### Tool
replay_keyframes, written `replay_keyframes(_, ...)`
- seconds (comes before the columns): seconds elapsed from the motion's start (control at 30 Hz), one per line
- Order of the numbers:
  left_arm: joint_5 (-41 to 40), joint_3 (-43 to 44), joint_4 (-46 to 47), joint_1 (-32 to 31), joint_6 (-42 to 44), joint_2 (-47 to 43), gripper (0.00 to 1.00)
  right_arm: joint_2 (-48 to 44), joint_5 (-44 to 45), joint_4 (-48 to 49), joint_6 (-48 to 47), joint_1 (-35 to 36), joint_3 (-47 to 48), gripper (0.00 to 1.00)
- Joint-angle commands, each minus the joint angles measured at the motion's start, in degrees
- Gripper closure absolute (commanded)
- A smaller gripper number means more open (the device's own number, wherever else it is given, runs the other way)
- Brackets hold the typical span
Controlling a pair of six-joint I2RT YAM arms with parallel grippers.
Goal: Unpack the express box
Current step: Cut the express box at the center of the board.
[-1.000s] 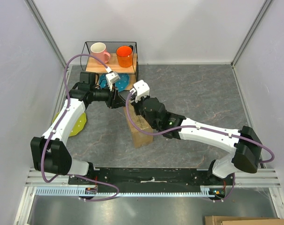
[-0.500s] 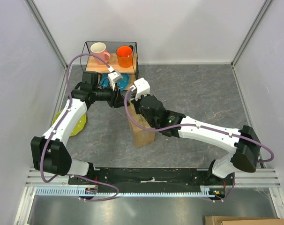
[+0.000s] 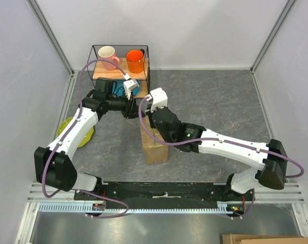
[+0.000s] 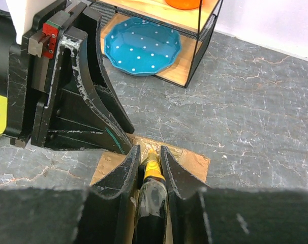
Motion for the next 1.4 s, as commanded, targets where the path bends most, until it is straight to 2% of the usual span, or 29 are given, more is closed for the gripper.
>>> replay_keyframes(0.0, -10.93, -1.96, -2.81, -1.08, 0.30, 3.20, 0.98, -0.29, -3.70, -10.59, 5.74, 3.58, -0.71, 1.00)
replay_keyframes(0.5, -23.41, -1.70, -5.35, -8.55, -0.32, 6.98, 0.98, 1.02, 0.34, -19.37, 13.39, 7.45, 5.35, 1.00)
replay_keyframes(0.9, -29.47, -0.29, -5.44, -8.55, -1.63, 7.42, 0.98, 1.20, 2.19, -23.86, 19.18, 10.26, 5.97, 1.00)
replay_keyframes(1.37, -35.18, -0.82, -3.95, -8.82, -2.16, 3.83, 0.98, -1.35, 2.28, -27.73, 26.48, 13.17, 8.08, 1.00)
